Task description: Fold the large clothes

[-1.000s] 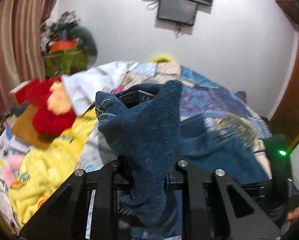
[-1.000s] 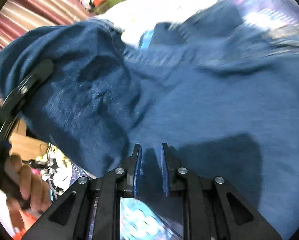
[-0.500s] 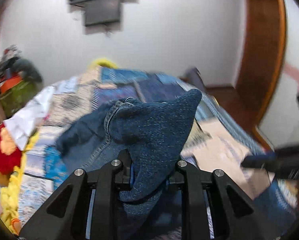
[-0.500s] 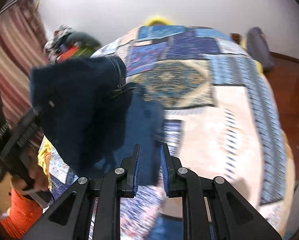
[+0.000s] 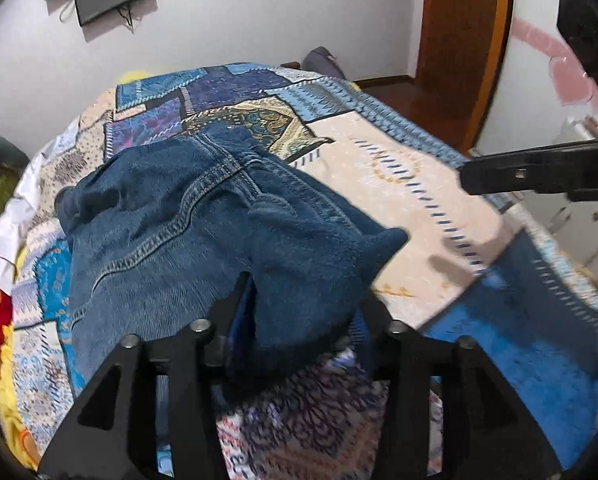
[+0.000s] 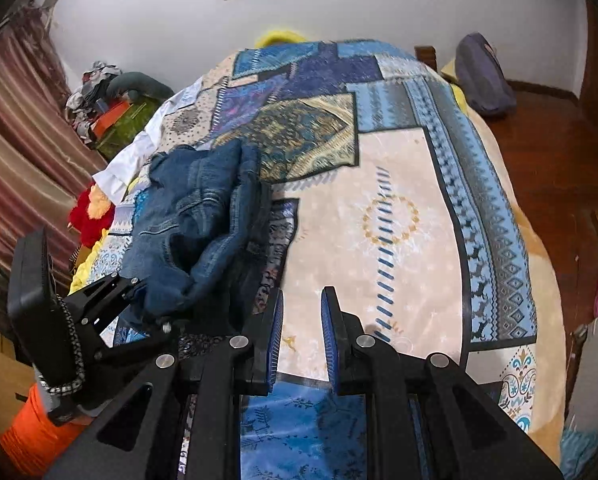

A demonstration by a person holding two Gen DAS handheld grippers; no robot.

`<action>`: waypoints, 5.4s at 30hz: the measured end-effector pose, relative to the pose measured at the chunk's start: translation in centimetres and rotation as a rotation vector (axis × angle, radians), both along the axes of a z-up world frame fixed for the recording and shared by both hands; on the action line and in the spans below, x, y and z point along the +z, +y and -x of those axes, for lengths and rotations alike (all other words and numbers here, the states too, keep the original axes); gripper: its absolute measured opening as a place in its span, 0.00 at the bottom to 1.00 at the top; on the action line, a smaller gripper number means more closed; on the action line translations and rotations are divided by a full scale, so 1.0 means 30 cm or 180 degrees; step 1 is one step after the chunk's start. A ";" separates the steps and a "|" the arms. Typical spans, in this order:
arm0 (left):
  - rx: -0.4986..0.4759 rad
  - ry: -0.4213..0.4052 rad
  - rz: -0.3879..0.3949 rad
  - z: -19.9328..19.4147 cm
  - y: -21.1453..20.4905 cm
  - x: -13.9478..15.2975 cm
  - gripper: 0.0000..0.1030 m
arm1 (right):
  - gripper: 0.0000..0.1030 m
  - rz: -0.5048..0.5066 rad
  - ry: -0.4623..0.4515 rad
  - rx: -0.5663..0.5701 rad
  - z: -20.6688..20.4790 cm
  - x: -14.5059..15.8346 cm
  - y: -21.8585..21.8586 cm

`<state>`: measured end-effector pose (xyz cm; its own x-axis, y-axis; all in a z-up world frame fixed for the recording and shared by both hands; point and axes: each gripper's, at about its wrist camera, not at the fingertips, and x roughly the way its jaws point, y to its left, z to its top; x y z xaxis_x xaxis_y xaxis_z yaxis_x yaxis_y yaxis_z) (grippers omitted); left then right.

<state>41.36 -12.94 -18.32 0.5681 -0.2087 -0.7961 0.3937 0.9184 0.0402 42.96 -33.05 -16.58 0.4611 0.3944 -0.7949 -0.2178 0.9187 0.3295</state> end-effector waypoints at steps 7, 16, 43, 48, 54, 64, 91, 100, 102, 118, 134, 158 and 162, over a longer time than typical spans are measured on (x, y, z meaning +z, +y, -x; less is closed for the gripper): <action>0.0202 -0.0046 0.0349 0.058 0.172 0.165 0.69 | 0.14 0.0131 -0.0368 0.0302 0.010 0.126 0.144; 0.0940 -0.0170 0.0023 -0.015 0.494 0.152 0.77 | 0.14 0.0234 -0.0424 0.0808 -0.045 0.099 0.430; 0.1041 0.0346 0.0122 0.057 0.607 -0.095 0.93 | 0.77 0.1410 -0.0491 0.0598 0.042 -0.160 0.258; 0.1175 0.0202 -0.0050 0.007 0.669 -0.011 0.90 | 0.77 0.1168 -0.0554 0.0344 0.004 -0.058 0.160; 0.1273 0.0043 0.0003 -0.195 0.693 0.080 0.90 | 0.80 0.0444 -0.0495 0.0375 -0.151 0.057 0.238; 0.1302 0.0235 0.0079 -0.556 0.631 -0.034 0.90 | 0.81 0.0412 0.0139 0.0883 -0.521 -0.086 0.550; 0.1146 0.0647 0.0612 -0.280 0.796 -0.013 0.92 | 0.94 0.0029 0.0275 0.0783 -0.331 -0.093 0.351; 0.1156 0.1175 0.1474 -0.291 0.763 -0.215 0.95 | 0.94 -0.0438 0.1096 0.0751 -0.397 -0.307 0.366; 0.1157 0.1334 0.1785 -0.324 0.767 -0.251 0.95 | 0.94 -0.0570 0.1167 0.0770 -0.415 -0.331 0.373; 0.1175 0.1423 0.2047 -0.425 0.702 -0.277 0.76 | 0.47 -0.0901 0.1261 0.0847 -0.448 -0.322 0.487; 0.1053 0.0395 0.1624 -0.194 0.885 0.275 0.67 | 0.41 -0.0948 0.0515 0.1126 -0.307 0.129 0.707; 0.1758 0.0994 0.1356 0.022 1.295 -0.216 0.69 | 0.43 -0.0559 0.1363 0.1468 -0.266 -0.407 1.281; 0.1702 0.0775 0.1207 0.054 1.271 -0.218 0.73 | 0.52 -0.0390 0.1174 0.1572 -0.253 -0.395 1.289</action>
